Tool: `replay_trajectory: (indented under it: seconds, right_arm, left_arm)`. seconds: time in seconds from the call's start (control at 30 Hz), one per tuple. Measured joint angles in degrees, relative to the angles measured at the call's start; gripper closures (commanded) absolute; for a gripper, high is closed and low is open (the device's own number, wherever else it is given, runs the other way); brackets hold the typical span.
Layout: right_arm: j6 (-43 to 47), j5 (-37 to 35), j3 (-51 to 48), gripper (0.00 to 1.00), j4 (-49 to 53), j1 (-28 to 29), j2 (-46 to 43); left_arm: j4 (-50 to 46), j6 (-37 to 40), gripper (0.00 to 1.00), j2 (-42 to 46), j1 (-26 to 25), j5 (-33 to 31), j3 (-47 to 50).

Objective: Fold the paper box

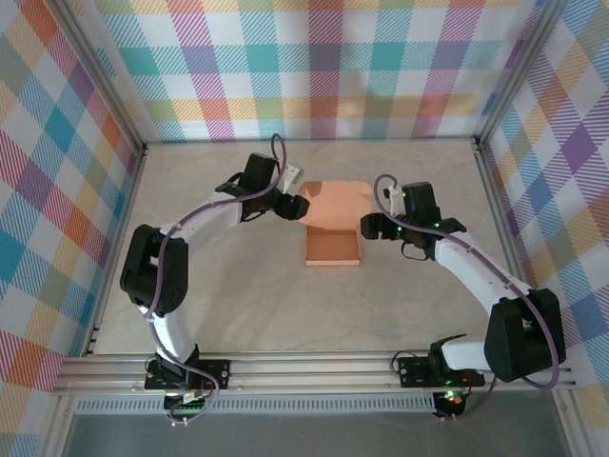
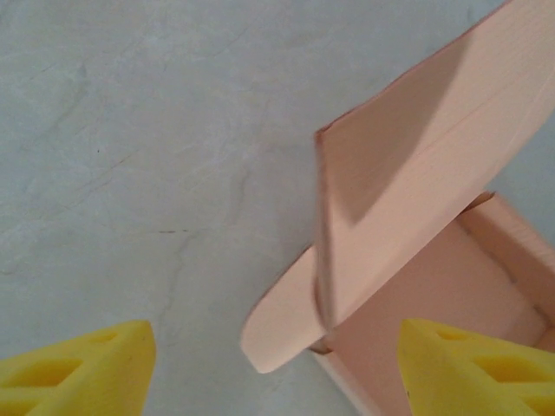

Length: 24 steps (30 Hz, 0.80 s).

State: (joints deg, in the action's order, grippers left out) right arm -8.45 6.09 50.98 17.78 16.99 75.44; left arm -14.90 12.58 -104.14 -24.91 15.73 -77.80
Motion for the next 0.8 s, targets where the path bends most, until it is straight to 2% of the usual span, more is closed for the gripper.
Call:
replay_trajectory:
  seconds: [0.07, 0.17, 0.3, 0.4, 0.47, 0.53, 0.63, 0.8]
  right_arm:
    - [0.4, 0.4, -0.5, 0.16, 0.1, -0.2, -0.1]
    - [0.6, 0.7, -0.7, 0.15, 0.2, -0.4, -0.2]
    - [1.0, 0.9, -0.7, 0.15, 0.2, -0.6, -0.2]
    - [1.4, 0.8, -0.7, 0.16, 0.3, -0.6, -0.2]
    - [1.5, 0.6, -0.7, 0.15, 0.3, -0.6, -0.2]
    - [1.7, 0.4, -0.7, 0.15, 0.3, -0.6, -0.2]
    - [1.7, 0.0, -0.6, 0.15, 0.5, -0.6, -0.2]
    - [2.1, -0.7, -0.6, 0.15, 1.9, -0.9, -1.0]
  left_arm:
    - [-0.3, 3.5, 0.43, -1.2, 0.8, 1.7, 0.0]
    - [-1.9, 7.9, 0.49, -3.7, 1.6, 5.9, -1.5]
    - [-5.2, 12.3, 0.63, -8.2, 2.3, 11.5, -6.7]
    - [-9.1, 15.1, 0.74, -10.3, 2.5, 15.2, -10.3]
    - [-13.5, 17.3, 0.77, -11.7, 2.6, 17.9, -13.5]
    - [-16.5, 19.3, 0.89, -13.2, 2.7, 19.8, -16.2]
    - [-19.2, 21.9, 1.0, -13.6, 3.0, 21.7, -16.8]
    - [-21.9, 24.9, 1.0, -13.4, 3.1, 23.4, -16.8]
